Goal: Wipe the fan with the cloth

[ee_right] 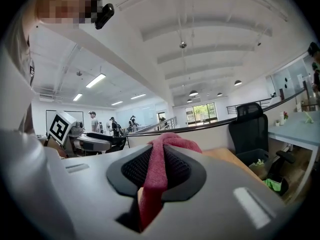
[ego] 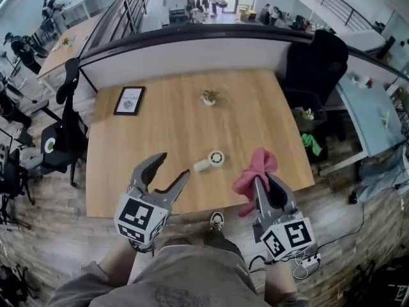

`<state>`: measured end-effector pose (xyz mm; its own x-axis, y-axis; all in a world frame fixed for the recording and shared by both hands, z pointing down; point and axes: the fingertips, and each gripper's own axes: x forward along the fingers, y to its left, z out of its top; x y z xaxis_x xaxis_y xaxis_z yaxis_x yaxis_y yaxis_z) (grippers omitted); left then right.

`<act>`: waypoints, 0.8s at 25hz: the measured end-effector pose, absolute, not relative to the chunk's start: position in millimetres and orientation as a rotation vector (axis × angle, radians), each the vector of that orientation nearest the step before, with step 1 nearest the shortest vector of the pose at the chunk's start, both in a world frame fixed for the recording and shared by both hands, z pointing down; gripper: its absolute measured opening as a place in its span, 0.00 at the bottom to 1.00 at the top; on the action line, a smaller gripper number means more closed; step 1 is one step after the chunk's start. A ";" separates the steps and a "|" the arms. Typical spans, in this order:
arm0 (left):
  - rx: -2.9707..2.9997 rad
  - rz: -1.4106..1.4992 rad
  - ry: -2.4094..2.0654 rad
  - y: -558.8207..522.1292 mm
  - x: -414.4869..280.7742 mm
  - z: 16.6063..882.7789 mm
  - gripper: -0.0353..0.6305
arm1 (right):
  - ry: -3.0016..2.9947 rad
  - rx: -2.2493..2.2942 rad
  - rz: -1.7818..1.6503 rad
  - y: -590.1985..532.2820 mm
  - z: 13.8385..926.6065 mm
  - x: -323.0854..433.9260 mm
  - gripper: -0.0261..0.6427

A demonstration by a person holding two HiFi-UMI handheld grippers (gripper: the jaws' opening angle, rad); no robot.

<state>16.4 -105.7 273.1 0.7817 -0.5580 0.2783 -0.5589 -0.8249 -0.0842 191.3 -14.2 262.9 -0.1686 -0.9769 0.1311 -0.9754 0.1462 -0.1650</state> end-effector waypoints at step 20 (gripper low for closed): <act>2.825 0.592 -1.194 -137.6 23.9 299.3 0.45 | 2.601 -1.811 -0.440 -90.9 305.3 226.5 0.13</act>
